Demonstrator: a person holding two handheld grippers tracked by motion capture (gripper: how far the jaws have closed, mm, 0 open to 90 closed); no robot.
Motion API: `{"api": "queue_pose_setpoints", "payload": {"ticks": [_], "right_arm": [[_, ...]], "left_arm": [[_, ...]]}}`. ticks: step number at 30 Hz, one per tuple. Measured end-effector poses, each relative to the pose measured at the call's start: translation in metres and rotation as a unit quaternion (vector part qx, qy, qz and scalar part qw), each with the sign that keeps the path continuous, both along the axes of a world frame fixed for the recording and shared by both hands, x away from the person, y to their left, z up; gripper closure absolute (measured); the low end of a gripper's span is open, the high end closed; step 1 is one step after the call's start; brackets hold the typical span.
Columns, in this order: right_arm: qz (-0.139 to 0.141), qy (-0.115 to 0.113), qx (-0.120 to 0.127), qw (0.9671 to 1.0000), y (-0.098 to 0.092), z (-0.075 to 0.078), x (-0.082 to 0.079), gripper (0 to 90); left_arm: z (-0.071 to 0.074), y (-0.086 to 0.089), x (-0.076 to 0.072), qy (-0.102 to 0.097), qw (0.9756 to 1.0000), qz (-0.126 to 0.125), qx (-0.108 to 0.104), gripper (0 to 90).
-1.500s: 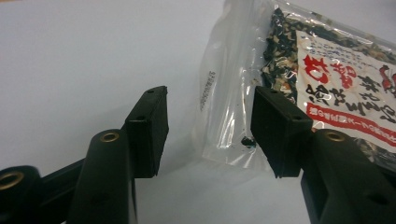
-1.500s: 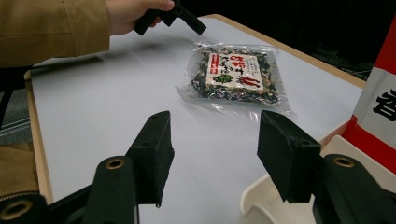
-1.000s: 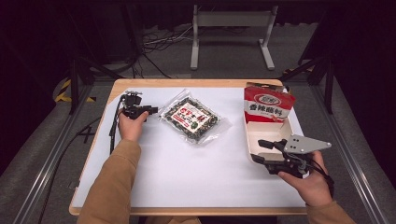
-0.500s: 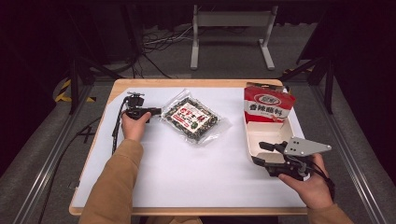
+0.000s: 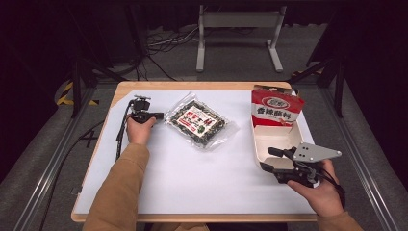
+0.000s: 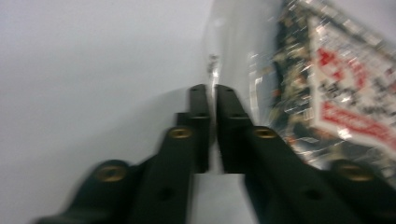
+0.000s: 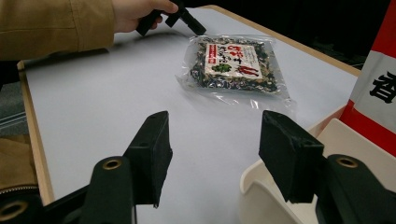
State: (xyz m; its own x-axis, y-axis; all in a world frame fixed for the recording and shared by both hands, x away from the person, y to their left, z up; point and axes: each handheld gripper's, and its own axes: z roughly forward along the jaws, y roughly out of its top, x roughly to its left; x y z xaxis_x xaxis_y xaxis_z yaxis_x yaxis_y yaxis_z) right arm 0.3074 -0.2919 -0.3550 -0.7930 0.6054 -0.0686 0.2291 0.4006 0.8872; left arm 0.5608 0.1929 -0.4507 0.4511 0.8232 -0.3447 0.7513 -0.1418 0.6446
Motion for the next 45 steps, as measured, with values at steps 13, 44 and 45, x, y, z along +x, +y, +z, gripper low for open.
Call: {"api": "queue_pose_setpoints", "payload": {"ticks": [13, 44, 45], "right_arm": [[0.002, 0.005, -0.008, 1.0, 0.001, -0.004, 0.002, 45.4], [0.008, 0.007, -0.003, 0.9999, 0.013, 0.002, 0.014, 47.4], [0.009, 0.006, -0.003, 0.9999, 0.014, 0.002, 0.014, 47.5]], "left_arm": [[0.02, 0.001, -0.011, -0.041, 0.9987, -0.015, 0.025, 90.0], [0.13, -0.011, -0.09, -0.226, 0.9654, -0.122, -0.045, 90.0], [0.133, -0.013, -0.093, -0.232, 0.9631, -0.128, -0.046, 90.0]]}}
